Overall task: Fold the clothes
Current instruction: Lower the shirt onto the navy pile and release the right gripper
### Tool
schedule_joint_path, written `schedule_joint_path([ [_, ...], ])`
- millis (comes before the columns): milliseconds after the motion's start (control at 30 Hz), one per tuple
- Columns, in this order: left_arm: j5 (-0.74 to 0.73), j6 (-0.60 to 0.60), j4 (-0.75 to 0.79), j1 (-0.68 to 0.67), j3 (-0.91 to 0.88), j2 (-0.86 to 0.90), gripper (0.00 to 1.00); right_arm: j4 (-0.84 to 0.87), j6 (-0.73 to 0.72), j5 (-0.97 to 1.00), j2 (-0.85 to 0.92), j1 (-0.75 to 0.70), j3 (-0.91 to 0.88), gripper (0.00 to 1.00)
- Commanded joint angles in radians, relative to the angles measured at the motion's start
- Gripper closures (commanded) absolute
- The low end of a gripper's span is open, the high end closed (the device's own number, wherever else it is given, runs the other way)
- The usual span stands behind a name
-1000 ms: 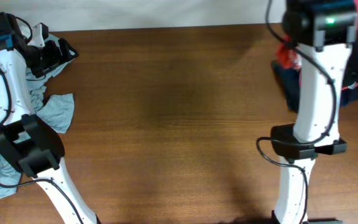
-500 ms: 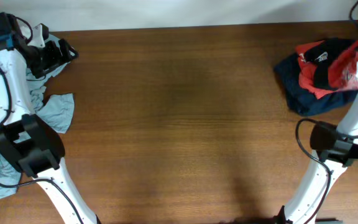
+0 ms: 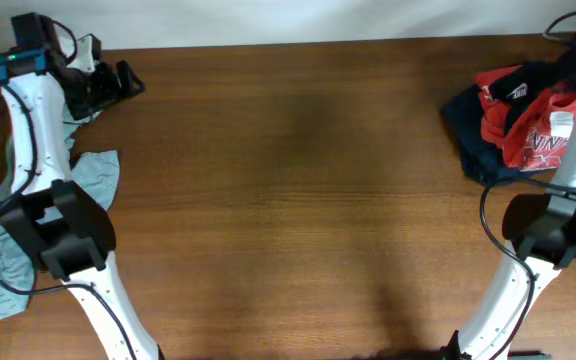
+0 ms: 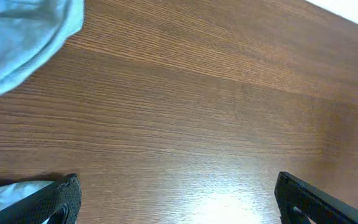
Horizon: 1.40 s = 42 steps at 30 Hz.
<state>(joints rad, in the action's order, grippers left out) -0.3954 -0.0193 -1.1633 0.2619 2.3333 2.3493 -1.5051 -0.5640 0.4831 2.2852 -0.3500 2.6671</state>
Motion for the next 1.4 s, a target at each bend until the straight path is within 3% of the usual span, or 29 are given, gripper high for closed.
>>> schedule_joint_path([
  [0, 0.044, 0.020, -0.003, -0.012, 0.011, 0.005, 0.01, 0.051, 0.002, 0.021, -0.015, 0.000, -0.003, 0.96],
  [700, 0.053, 0.020, 0.000, -0.031, 0.011, 0.005, 0.01, 0.376, 0.010, -0.084, 0.207, 0.016, -0.010, 0.96],
  [1167, 0.073, 0.020, 0.004, -0.039, 0.011, 0.005, 0.01, 0.635, 0.069, -0.107, 0.302, 0.111, -0.014, 0.95],
  [1200, 0.076, 0.020, 0.004, -0.039, 0.011, 0.005, 0.01, 0.636, 0.069, -0.106, 0.307, 0.115, -0.014, 0.92],
  [1233, 0.076, 0.020, 0.004, -0.039, 0.011, 0.005, 0.01, 0.636, 0.069, -0.105, 0.312, 0.118, -0.014, 0.81],
  [1267, 0.076, 0.020, 0.004, -0.039, 0.011, 0.005, 0.01, 0.637, 0.069, -0.102, 0.319, 0.121, -0.014, 0.58],
  [1300, 0.079, 0.020, 0.004, -0.039, 0.011, 0.005, 0.01, 0.638, 0.069, -0.102, 0.320, 0.121, -0.014, 0.25],
  [1333, 0.079, 0.020, 0.004, -0.039, 0.011, 0.005, 0.01, 0.639, 0.069, -0.102, 0.321, 0.121, -0.014, 0.01],
  [1367, 0.079, 0.020, 0.004, -0.040, 0.011, 0.005, 0.01, 0.640, 0.069, -0.102, 0.321, 0.121, -0.014, 0.01],
])
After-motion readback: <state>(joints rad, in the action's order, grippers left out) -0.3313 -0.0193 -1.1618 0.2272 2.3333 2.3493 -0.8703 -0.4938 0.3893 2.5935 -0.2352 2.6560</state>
